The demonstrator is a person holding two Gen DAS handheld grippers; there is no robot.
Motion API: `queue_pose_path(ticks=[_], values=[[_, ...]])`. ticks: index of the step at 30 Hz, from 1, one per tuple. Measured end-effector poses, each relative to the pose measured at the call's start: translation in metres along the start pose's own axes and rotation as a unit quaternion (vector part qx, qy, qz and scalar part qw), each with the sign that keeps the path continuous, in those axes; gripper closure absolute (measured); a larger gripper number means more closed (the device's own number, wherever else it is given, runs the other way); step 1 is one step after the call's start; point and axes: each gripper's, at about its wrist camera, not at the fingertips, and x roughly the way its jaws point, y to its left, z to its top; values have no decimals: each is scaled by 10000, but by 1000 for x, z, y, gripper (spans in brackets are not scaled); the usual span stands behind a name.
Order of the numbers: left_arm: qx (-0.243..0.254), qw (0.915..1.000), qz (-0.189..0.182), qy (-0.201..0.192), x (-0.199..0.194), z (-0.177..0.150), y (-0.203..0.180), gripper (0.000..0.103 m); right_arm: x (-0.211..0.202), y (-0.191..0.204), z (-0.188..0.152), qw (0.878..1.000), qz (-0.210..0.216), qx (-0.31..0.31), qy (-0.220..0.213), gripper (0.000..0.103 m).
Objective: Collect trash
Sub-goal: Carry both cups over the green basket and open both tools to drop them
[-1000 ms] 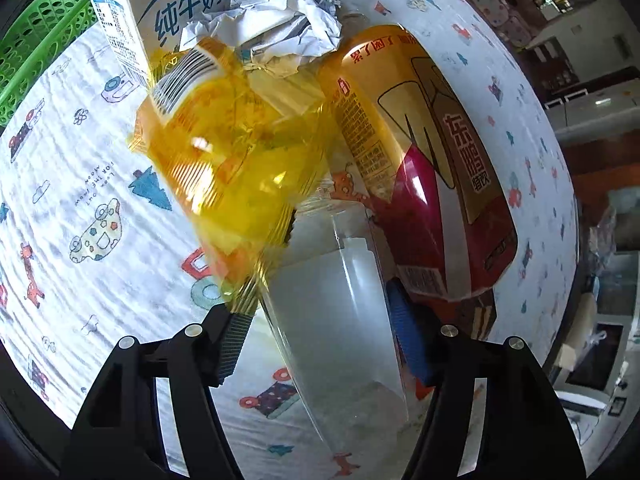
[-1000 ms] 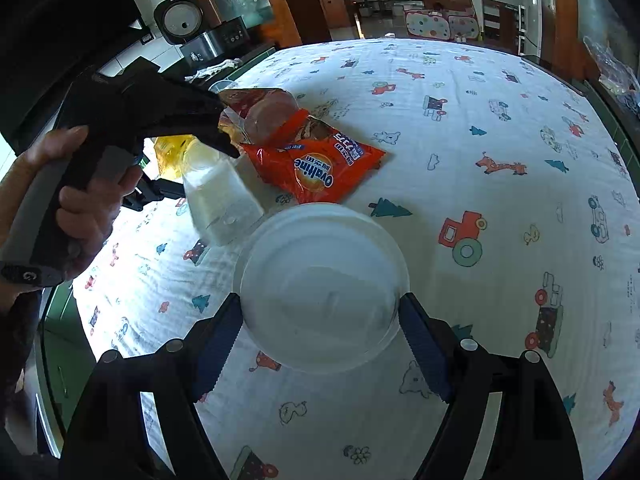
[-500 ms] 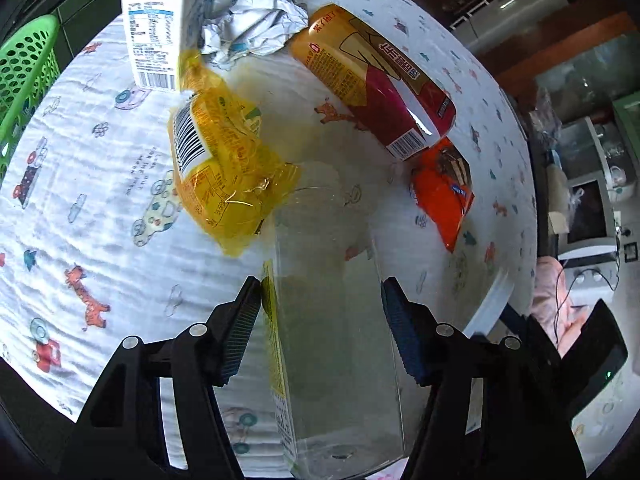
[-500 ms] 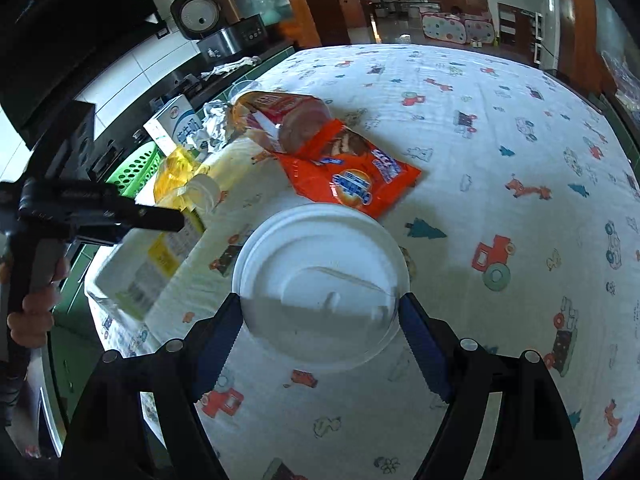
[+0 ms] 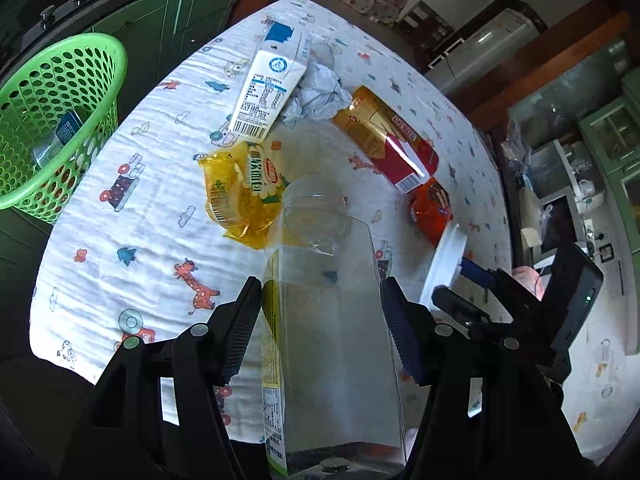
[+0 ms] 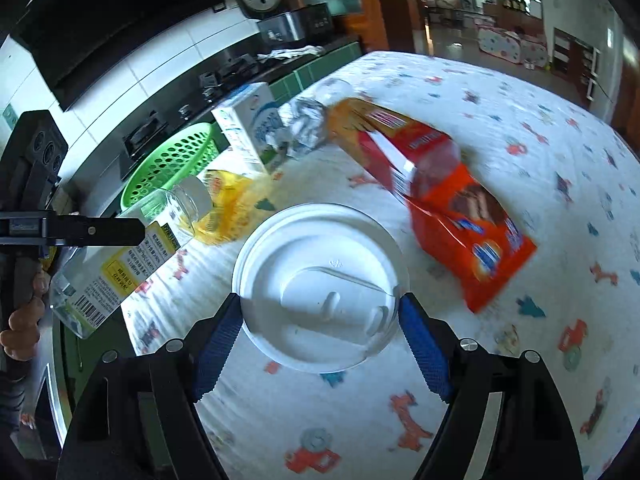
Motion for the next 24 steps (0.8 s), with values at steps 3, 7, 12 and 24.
queue_pose_path(ticks=[3,7,12,24], values=[[26,9997,-111,-209,-24,2,10,42,4,18,17,9997,108,-201,-24,26],[-46,9983,-87,-568,-58,12,27,42,15,44,44,9986,281,-449,-35,26],[-300,9945,236,-980,-96,34,71,42,32,82,78,9957,501,-780,-74,26],[-1001,9829,1062,-1126,-118,109,209,43,100,181,156,9880,804,-1315,-3,26]])
